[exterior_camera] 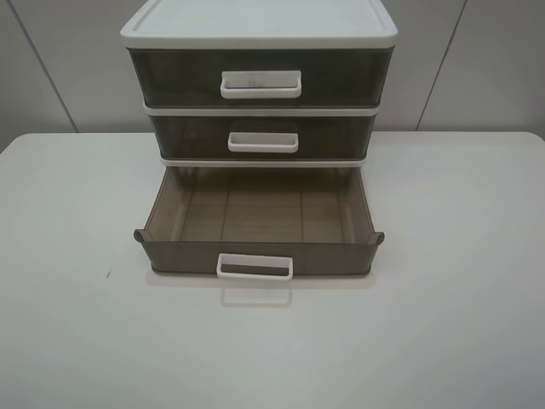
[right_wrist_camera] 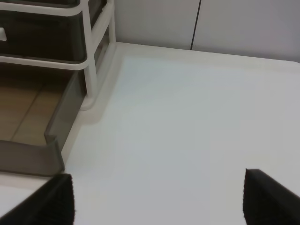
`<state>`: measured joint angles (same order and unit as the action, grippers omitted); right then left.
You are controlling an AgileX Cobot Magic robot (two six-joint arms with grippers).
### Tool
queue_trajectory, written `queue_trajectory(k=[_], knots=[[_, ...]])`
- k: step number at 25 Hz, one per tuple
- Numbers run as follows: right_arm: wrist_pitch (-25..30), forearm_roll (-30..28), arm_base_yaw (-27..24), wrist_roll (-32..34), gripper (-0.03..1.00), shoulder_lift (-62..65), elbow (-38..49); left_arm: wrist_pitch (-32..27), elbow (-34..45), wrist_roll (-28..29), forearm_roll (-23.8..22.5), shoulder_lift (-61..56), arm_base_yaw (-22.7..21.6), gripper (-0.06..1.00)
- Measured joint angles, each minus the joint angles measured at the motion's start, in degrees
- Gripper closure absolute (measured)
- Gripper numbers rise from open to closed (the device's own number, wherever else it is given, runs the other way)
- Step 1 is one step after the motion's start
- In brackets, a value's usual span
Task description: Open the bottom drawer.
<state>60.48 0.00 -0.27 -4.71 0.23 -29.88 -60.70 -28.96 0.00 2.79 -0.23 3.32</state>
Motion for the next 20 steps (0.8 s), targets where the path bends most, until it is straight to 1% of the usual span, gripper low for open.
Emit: queue_trajectory(k=[20], knots=[[0.2,0.0,0.0,0.0,0.25,0.0,0.0,0.0,0.0,0.0,0.0,0.0,0.0,0.2]])
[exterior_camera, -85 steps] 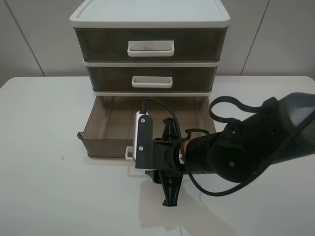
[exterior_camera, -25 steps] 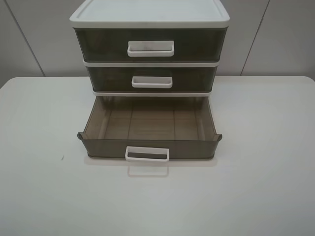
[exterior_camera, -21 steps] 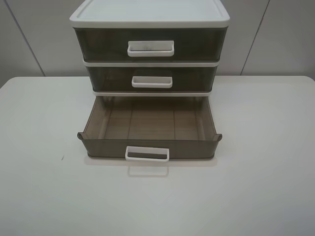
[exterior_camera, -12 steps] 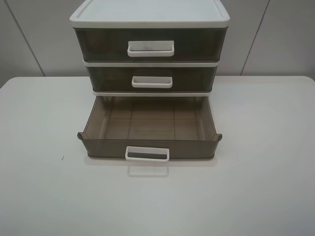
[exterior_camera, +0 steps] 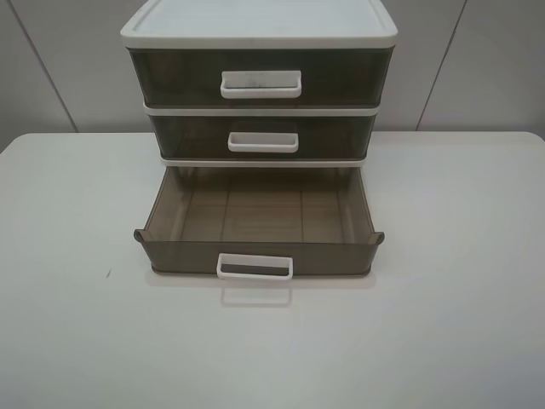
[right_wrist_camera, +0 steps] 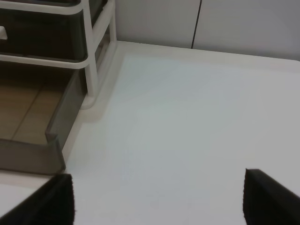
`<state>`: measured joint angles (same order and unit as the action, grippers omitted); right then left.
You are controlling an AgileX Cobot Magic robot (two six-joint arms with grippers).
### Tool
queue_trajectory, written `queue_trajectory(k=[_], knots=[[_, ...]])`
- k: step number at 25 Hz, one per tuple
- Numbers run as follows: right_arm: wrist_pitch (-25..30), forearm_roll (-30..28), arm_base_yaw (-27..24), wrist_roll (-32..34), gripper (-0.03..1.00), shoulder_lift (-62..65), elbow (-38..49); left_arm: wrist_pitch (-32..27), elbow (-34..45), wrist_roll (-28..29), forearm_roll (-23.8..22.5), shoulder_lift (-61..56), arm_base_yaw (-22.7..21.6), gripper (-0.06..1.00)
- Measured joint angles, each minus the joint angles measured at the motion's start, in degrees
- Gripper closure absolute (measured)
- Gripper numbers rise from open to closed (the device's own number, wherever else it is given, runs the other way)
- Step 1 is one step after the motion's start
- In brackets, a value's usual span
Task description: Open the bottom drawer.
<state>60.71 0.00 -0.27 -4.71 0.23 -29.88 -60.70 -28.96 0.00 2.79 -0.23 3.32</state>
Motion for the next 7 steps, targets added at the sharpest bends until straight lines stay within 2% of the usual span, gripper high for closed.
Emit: queue_trajectory(k=[7], knots=[[0.0,0.0,0.0,0.0,0.25,0.0,0.0,0.0,0.0,0.0,0.0,0.0,0.0,0.2]])
